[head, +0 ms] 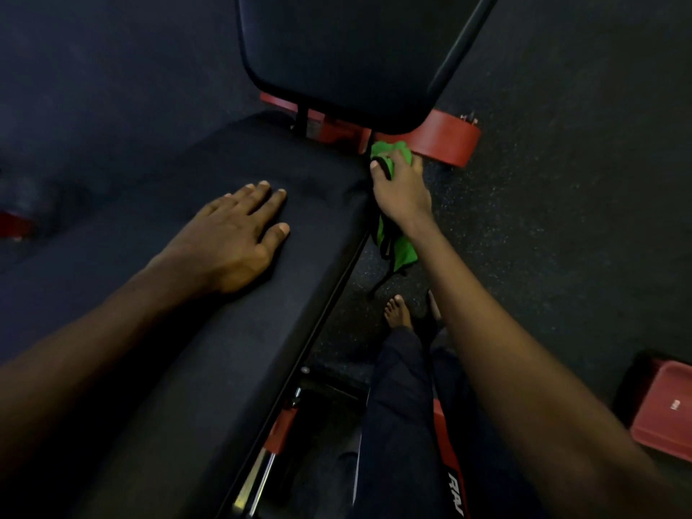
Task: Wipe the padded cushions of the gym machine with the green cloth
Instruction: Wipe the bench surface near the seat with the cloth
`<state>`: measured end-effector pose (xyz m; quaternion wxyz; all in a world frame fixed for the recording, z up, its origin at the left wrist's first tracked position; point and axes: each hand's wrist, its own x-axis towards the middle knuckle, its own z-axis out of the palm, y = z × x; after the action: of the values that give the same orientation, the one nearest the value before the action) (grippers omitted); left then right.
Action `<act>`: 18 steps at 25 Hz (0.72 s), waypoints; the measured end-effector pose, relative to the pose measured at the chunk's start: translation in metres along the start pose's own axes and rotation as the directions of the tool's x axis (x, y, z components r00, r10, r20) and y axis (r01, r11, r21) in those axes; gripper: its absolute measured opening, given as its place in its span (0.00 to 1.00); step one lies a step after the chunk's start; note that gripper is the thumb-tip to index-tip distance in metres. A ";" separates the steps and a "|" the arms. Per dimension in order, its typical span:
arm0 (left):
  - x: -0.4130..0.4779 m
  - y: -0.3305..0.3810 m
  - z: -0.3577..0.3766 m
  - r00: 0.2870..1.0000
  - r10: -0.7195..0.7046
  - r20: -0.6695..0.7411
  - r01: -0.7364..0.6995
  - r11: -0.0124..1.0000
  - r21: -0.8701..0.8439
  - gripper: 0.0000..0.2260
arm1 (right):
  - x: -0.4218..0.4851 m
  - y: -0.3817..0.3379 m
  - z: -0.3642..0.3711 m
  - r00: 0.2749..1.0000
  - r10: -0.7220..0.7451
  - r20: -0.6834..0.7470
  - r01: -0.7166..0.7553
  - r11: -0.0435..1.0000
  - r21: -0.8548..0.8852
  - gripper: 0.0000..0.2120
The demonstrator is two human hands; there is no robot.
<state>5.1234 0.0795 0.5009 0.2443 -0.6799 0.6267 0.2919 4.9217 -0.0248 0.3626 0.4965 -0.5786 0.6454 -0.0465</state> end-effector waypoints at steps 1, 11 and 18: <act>-0.001 0.002 0.000 1.000 0.004 -0.005 -0.004 1.000 0.001 0.29 | -0.018 -0.002 0.001 0.998 -0.064 0.006 0.064 0.997 -0.040 0.18; 0.001 0.003 0.003 1.000 0.023 -0.019 -0.023 1.000 0.010 0.31 | -0.179 -0.037 -0.001 0.921 -0.388 -0.019 0.388 0.922 0.004 0.14; 0.001 0.001 0.002 0.999 0.039 0.006 -0.039 0.999 -0.012 0.27 | -0.276 -0.059 0.008 0.908 -0.416 0.052 0.416 0.909 0.019 0.15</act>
<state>5.1221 0.0796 0.4988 0.2365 -0.6683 0.6372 0.3026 4.9239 0.1788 0.5579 0.4949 -0.7020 0.4933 -0.1378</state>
